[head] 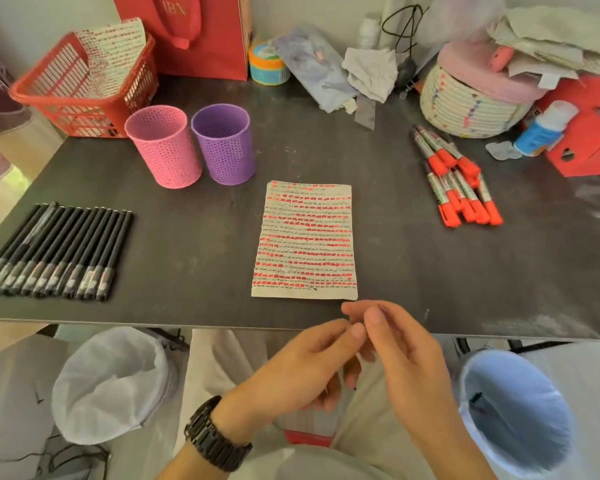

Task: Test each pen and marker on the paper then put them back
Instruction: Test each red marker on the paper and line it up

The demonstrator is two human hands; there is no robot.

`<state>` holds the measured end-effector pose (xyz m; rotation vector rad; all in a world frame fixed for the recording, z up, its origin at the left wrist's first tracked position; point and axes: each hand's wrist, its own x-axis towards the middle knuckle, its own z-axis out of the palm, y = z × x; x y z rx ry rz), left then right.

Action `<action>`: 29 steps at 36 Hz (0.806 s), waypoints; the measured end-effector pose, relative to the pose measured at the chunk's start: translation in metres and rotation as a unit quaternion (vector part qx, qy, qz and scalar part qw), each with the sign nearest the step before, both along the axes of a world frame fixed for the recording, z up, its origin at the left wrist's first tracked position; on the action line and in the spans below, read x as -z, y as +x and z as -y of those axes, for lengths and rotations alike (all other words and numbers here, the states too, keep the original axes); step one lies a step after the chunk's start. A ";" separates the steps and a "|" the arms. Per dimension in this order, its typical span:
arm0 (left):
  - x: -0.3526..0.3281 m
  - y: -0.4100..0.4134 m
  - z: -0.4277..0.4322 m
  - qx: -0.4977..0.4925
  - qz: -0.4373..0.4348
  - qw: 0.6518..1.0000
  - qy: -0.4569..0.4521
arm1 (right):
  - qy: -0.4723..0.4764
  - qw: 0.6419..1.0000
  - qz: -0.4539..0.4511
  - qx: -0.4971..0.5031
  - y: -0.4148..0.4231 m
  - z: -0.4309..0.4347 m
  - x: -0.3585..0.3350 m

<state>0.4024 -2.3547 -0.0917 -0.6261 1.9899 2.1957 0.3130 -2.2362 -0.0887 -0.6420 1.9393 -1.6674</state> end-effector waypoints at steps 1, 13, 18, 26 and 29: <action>0.000 0.001 -0.001 -0.005 0.018 1.000 0.005 | -0.006 1.000 -0.010 0.011 0.000 0.000 0.001; 0.017 0.002 -0.031 -0.145 0.032 0.978 -0.148 | -0.215 0.920 0.257 0.203 0.018 0.026 -0.005; 0.025 -0.006 -0.035 -0.202 0.065 0.935 -0.283 | -0.265 0.871 0.359 0.206 0.025 0.034 -0.008; 0.033 -0.011 -0.034 -0.166 0.065 0.929 -0.324 | -0.240 0.850 0.412 0.224 0.001 0.030 -0.010; 0.031 -0.009 -0.033 -0.139 0.035 0.948 -0.283 | -0.237 0.865 0.406 0.177 -0.002 0.026 -0.008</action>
